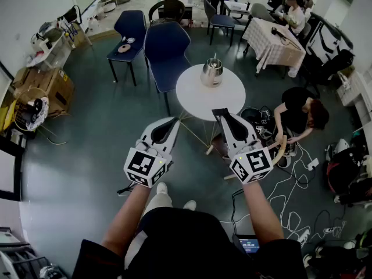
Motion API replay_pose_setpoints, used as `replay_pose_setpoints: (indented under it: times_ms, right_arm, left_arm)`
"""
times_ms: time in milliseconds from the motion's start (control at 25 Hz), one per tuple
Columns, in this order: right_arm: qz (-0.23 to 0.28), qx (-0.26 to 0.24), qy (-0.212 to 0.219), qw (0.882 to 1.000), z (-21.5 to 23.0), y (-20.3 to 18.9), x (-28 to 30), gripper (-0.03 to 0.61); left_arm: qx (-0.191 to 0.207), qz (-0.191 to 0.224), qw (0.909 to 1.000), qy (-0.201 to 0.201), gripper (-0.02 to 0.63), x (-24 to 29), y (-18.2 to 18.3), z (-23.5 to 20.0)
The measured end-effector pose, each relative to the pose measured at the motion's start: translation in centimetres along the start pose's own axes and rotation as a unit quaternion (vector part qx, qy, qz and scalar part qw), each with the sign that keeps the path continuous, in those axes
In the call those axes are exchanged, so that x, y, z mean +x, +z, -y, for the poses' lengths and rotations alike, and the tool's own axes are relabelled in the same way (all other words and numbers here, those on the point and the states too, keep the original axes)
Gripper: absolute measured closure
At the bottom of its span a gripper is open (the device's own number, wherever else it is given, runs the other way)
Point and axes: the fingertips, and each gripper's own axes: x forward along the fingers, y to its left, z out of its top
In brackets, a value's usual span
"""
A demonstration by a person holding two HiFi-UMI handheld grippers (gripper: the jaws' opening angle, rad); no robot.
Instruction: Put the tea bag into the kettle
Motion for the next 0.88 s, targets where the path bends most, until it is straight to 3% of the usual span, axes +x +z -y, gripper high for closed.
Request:
replay_pose_setpoints:
  times_ms: [880]
  right_arm:
    - [0.005,0.006,0.010,1.000,0.04,-0.57,0.36,0.538]
  left_arm:
    - [-0.015,0.004,0.9998,0.010,0.598,-0.01,-0.43,-0.50]
